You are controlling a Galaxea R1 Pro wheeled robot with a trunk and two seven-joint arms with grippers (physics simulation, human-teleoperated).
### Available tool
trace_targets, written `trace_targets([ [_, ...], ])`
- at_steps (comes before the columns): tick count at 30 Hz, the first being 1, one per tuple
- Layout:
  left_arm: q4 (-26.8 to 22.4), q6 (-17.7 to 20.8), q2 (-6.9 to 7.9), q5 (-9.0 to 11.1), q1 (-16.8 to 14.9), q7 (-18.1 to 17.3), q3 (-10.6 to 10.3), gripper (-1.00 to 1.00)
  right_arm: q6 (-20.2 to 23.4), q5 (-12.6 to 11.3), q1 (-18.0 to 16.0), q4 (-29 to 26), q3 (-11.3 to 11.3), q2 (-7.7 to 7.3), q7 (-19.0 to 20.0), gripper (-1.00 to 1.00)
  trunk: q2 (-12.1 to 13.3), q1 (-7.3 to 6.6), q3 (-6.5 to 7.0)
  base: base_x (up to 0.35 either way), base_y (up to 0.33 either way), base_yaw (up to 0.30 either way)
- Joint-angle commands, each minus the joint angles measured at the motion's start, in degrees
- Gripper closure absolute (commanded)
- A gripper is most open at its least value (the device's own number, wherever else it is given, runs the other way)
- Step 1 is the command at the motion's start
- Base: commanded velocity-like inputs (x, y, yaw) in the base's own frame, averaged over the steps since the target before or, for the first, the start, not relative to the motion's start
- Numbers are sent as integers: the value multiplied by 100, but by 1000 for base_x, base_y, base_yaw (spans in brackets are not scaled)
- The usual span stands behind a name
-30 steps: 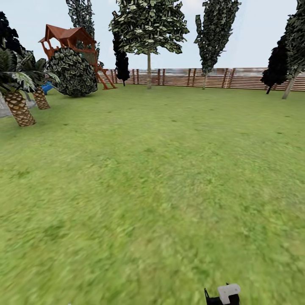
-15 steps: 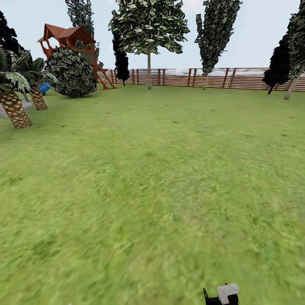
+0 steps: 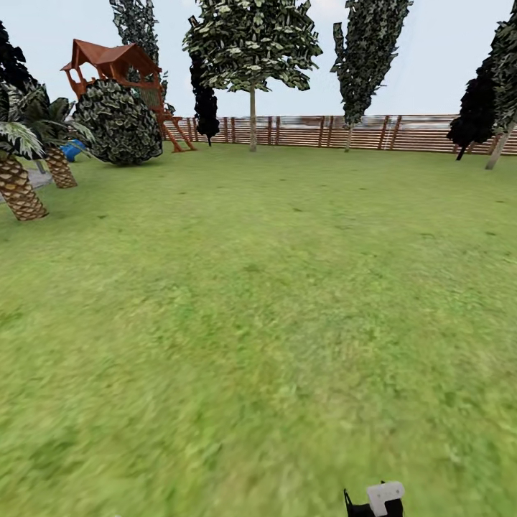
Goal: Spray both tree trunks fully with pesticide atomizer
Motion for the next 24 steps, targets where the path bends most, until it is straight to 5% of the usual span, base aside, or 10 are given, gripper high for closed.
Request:
trace_targets([
  [1, 0, 0, 2, 0, 0, 0, -2, 100, 0, 0, 0, 0, 0, 0, 0, -100, 0, 0, 0, 338, 0, 0],
  [24, 0, 0, -2, 0, 9, 0, -9, 100, 0, 0, 0, 0, 0, 0, 0, -100, 0, 0, 0, 338, 0, 0],
])
